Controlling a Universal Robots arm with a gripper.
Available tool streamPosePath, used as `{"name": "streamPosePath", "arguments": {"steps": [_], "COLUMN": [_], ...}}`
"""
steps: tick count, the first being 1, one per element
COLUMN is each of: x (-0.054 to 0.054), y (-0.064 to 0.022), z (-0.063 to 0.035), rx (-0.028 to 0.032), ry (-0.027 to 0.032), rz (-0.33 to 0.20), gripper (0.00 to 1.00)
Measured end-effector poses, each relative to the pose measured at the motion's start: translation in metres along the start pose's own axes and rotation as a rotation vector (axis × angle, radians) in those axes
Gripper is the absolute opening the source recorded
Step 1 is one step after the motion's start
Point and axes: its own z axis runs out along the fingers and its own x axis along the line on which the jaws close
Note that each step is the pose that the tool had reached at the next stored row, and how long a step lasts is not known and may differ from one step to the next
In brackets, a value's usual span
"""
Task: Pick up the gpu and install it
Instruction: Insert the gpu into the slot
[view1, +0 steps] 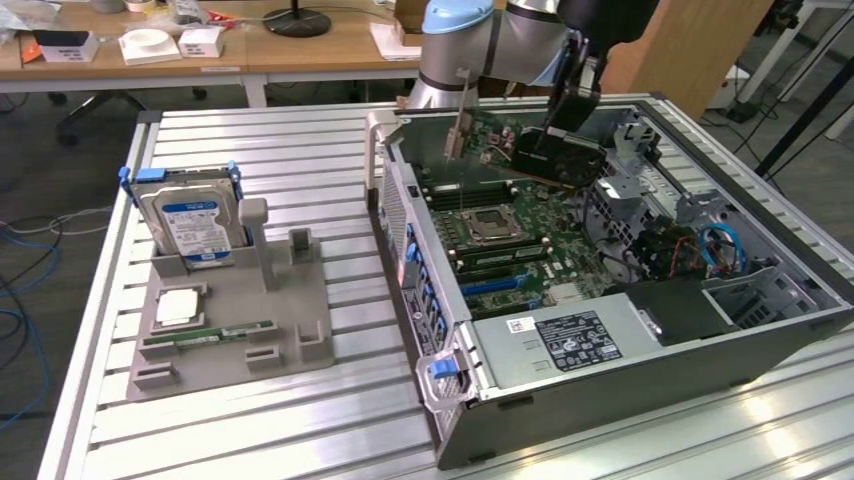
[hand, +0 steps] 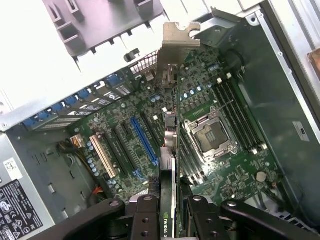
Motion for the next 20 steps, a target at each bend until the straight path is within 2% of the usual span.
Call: {"name": "streamPosePath", "arguments": {"steps": [20], "x": [0.0], "y": [0.0], "z": [0.0003], "rx": [-0.0006], "ry": [0.0067], "rz": [-0.147], "gripper": [0.26]}}
